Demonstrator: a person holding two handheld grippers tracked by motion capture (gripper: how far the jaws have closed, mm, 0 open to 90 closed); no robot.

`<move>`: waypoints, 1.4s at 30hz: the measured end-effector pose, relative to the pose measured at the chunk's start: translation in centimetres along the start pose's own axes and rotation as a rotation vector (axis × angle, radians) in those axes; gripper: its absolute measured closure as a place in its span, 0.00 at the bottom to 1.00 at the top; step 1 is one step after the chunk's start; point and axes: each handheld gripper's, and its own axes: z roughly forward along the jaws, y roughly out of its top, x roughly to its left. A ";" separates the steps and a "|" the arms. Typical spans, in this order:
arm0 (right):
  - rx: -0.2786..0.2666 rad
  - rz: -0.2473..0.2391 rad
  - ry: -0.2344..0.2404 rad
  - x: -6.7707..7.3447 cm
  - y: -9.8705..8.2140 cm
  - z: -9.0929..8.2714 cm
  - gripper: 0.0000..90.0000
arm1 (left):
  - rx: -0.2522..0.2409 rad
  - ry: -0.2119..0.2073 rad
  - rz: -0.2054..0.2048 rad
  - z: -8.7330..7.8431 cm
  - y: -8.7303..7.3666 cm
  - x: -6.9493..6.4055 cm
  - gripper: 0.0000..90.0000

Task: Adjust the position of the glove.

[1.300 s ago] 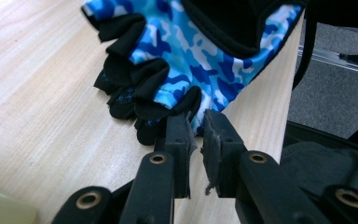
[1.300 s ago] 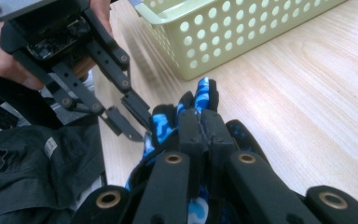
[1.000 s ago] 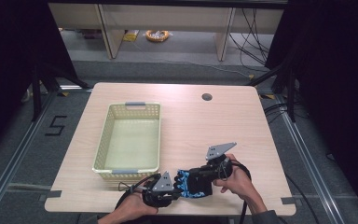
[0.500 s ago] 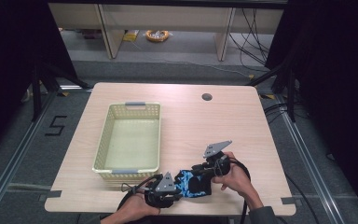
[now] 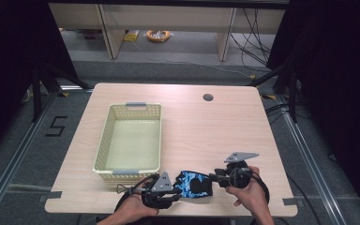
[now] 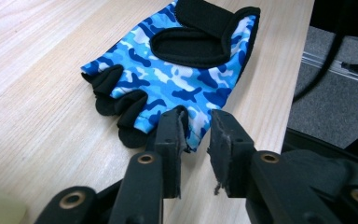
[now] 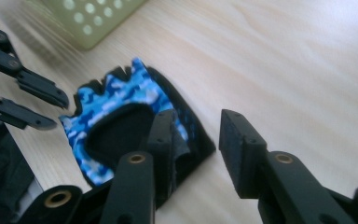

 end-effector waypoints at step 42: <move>-0.031 0.225 0.114 0.0 -3.3 3.9 0.85 | 0.082 0.070 0.014 1.6 -0.1 -0.2 0.64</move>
